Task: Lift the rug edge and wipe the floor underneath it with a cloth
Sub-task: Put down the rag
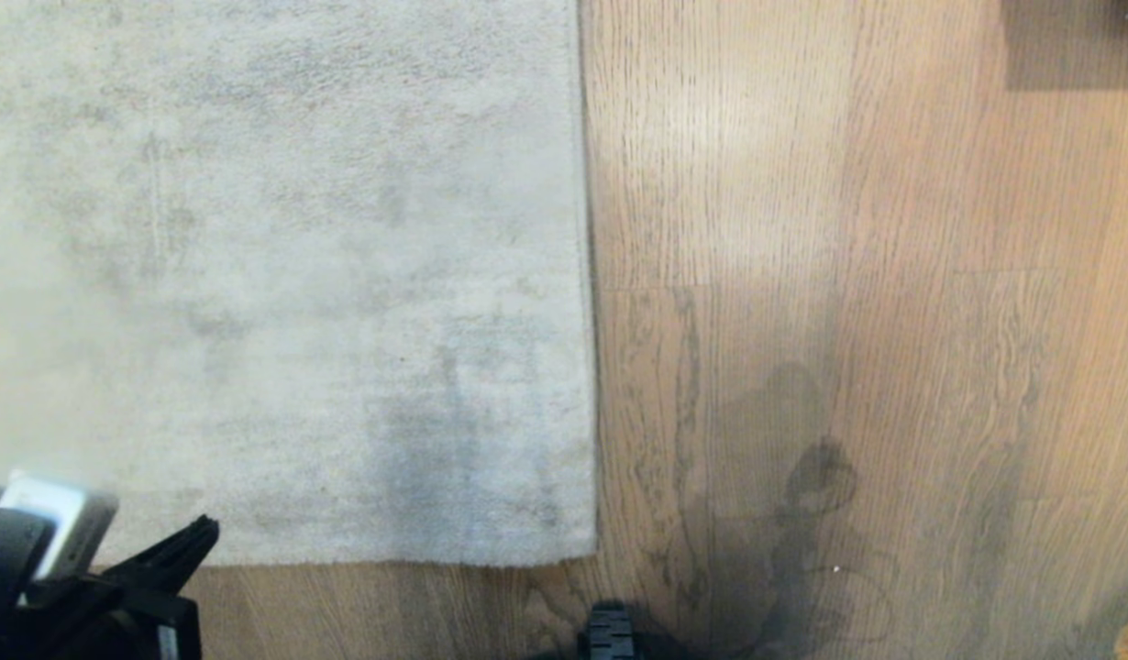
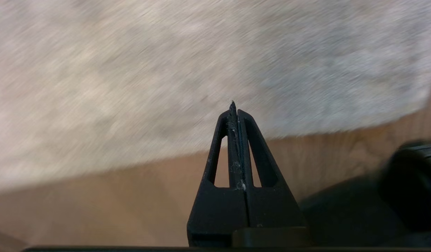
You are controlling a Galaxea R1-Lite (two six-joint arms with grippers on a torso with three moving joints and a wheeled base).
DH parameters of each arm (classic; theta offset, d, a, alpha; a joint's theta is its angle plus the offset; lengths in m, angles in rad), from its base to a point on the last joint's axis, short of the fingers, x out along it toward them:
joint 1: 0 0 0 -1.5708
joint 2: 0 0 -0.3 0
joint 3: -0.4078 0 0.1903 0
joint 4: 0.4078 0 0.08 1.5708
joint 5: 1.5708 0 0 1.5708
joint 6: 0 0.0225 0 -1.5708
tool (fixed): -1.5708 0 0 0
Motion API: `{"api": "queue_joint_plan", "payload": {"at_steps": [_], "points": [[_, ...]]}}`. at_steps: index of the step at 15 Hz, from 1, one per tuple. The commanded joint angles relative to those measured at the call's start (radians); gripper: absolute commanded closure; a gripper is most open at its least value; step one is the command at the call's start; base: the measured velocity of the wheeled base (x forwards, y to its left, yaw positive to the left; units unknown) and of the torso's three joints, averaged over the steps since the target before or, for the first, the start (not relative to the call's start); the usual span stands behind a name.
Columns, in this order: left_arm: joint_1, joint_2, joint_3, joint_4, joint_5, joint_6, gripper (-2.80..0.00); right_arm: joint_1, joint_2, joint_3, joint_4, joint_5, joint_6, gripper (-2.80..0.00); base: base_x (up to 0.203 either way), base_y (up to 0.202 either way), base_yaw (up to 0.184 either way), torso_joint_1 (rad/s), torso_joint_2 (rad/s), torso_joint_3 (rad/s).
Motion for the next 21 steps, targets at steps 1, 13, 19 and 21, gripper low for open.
{"api": "queue_joint_plan", "payload": {"at_steps": [1, 13, 19, 21], "points": [[0.048, -0.214, 0.008, 0.115, 0.001, 0.001, 0.0, -0.001, 0.001, 0.0, 0.0, 0.001, -0.002, 0.0, 0.0, 0.0, 0.0, 0.0, 0.0, 0.0], [0.206, -0.699, 0.01, 0.607, -0.158, 0.0, 0.0, 0.0, 0.001, 0.001, 0.0, 0.001, -0.002, 0.0, 0.0, 0.0, 0.0, 0.0, 0.0, 0.0], [0.264, -0.825, 0.01, 0.727, -0.25, 0.002, 0.0, 0.0, 0.001, 0.0, 0.0, 0.001, -0.002, 0.0, 0.0, 0.0, 0.0, 0.0, 0.0, 0.0], [0.273, -0.861, 0.01, 0.726, -0.248, -0.002, 0.0, 0.0, 0.001, 0.001, 0.0, 0.001, -0.002, 0.0, 0.0, 0.0, 0.0, 0.001, 0.0, 0.017]]}}
